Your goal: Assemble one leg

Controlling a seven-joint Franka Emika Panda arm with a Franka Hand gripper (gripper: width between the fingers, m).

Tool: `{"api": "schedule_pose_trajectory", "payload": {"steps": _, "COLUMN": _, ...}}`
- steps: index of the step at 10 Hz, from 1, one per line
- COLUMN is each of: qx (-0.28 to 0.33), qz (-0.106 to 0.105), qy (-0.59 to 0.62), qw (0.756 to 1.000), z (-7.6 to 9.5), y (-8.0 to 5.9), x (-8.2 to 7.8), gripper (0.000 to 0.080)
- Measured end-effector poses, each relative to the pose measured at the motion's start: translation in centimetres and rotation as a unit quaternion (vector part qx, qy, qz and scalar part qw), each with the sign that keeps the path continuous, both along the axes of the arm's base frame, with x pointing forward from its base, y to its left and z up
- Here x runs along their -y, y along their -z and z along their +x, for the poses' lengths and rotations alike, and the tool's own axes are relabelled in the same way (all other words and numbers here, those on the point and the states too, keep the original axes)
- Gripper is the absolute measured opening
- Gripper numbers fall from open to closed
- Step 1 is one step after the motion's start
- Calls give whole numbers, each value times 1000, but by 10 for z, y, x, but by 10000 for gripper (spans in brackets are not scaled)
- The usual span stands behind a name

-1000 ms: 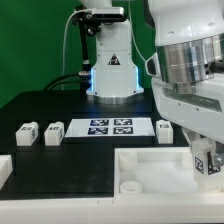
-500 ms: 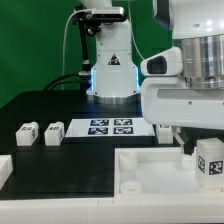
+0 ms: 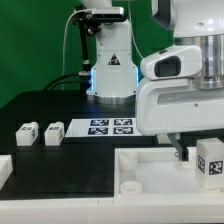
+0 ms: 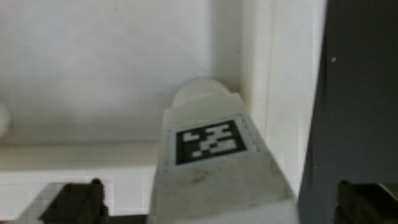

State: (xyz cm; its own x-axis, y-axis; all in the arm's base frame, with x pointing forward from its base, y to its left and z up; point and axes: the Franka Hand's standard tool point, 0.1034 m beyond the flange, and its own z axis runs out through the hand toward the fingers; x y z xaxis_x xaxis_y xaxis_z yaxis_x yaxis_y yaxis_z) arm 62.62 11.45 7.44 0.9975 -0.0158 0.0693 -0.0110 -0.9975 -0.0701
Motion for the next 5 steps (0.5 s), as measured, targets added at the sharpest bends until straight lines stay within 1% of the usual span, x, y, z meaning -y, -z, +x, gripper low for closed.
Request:
{"api": "schedule_pose_trajectory", "payload": {"steps": 1, "qx": -1, "qz": 1, "qy": 15, "qw": 1000, "z": 0, "y": 0, "x": 0, "gripper": 649}}
{"api": "schedule_pose_trajectory", "payload": {"steps": 2, "qx": -1, "qz": 1, "qy": 17, "qw": 1000, "z": 0, "y": 0, "x": 0, "gripper": 536}}
{"api": "schedule_pose_trajectory", "payload": {"steps": 3, "qx": -4, "qz": 5, "qy": 54, "qw": 999, "z": 0, "y": 0, "x": -1, "gripper": 536}}
{"api": "schedule_pose_trajectory", "payload": {"steps": 4, "qx": -9, "qz": 13, "qy": 120, "qw": 993, "z": 0, "y": 0, "x": -2, "gripper": 359}}
{"api": "schedule_pose_trajectory", "payload": {"steps": 5, "qx": -13, "qz": 16, "qy": 174, "qw": 985, "z": -1, "y": 0, "x": -1, "gripper": 359}}
